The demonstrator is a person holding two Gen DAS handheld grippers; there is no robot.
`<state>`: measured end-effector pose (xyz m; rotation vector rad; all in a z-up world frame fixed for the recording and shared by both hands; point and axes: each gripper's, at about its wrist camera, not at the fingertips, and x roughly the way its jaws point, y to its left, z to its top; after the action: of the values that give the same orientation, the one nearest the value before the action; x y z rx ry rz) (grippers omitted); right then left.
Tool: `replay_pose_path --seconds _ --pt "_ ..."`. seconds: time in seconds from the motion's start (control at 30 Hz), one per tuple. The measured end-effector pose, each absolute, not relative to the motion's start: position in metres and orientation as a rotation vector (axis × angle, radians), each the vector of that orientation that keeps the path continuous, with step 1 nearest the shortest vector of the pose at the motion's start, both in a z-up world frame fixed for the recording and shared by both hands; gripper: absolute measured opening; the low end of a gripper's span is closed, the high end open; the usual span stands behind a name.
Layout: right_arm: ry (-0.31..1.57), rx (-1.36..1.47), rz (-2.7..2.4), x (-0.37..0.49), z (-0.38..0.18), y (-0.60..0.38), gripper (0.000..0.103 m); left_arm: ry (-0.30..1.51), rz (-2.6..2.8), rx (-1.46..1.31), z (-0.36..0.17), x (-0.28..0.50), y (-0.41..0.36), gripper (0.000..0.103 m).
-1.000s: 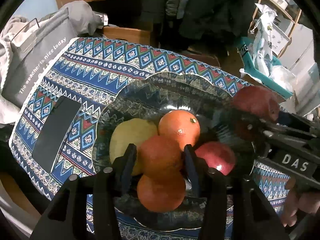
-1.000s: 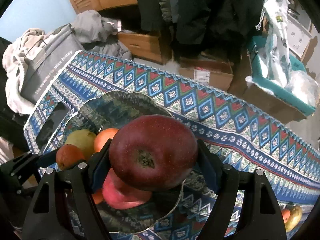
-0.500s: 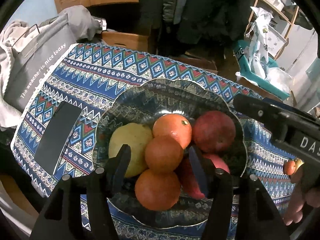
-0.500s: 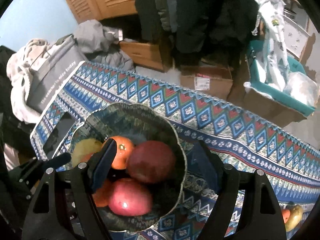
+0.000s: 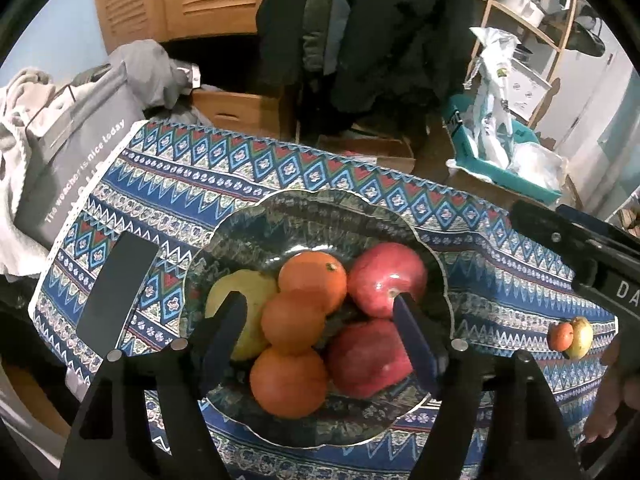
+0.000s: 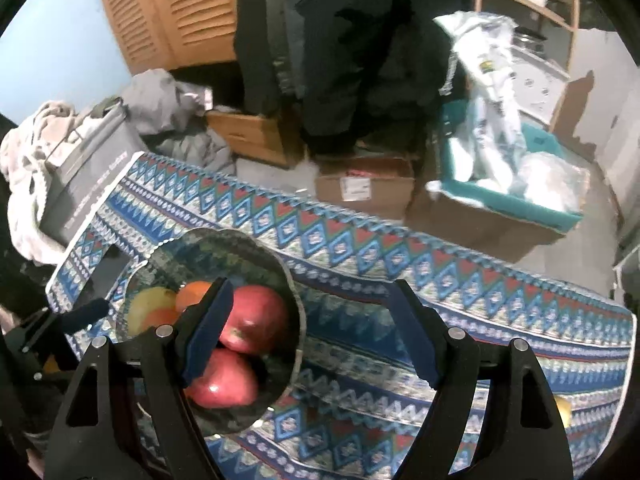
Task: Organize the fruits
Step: 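Move both tools from the plate toward the small orange and yellow pear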
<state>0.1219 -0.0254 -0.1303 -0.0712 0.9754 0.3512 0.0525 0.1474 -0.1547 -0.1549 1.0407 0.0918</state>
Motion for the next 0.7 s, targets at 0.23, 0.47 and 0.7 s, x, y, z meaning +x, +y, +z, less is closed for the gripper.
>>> replay_pose_path --seconds 0.23,0.47,0.7 --pt "0.931 -0.086 0.295 0.108 -0.110 -0.052 0.083 1.012 0.055 -0.129 -0.138 0.049 0.128 0.078" --pt "0.882 -0.081 0.252 0.089 -0.089 -0.079 0.083 0.965 0.026 -0.081 -0.117 0.042 0.104 0.080" --pt "0.844 -0.112 0.195 0.071 -0.071 -0.103 0.086 0.936 -0.023 -0.060 -0.101 0.037 0.081 0.081"
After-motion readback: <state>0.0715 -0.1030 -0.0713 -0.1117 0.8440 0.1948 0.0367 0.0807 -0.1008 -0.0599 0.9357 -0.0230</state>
